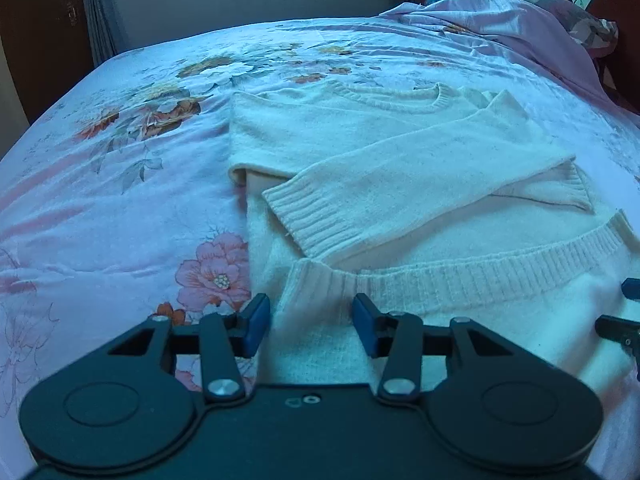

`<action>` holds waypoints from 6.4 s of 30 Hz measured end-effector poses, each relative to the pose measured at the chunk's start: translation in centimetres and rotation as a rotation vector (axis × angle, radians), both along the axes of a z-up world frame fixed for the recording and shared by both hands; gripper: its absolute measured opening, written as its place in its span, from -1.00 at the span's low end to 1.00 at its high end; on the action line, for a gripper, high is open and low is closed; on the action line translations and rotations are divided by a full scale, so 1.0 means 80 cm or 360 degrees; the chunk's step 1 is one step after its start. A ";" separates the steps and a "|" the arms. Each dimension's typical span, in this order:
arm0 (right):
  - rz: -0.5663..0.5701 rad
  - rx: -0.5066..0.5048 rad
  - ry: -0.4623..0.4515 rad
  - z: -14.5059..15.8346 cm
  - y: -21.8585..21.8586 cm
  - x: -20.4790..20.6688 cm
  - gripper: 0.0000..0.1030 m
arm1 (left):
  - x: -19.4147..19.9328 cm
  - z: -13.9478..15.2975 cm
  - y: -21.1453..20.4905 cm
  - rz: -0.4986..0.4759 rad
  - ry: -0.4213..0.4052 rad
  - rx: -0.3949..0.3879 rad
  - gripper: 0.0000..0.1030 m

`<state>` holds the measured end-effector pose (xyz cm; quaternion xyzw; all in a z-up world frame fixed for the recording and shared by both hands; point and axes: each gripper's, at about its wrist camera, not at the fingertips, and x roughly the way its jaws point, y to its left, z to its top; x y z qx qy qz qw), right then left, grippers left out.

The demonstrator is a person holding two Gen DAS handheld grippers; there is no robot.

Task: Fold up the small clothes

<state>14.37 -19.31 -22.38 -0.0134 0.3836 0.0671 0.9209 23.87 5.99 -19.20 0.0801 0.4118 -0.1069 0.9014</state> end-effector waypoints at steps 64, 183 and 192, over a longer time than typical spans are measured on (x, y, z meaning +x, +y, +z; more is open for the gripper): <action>0.0063 0.0351 0.0079 0.020 -0.110 0.056 -0.95 | -0.013 0.001 -0.010 -0.0094 0.0012 -0.0028 -0.80; -0.0188 -0.0248 -0.0086 -0.017 -0.039 0.110 -0.42 | 0.058 -0.021 -0.065 0.0341 -0.0057 0.0061 0.50; -0.0189 -0.0183 -0.0101 -0.008 -0.046 0.104 -0.41 | 0.062 -0.015 -0.047 0.0383 -0.0015 0.0014 0.97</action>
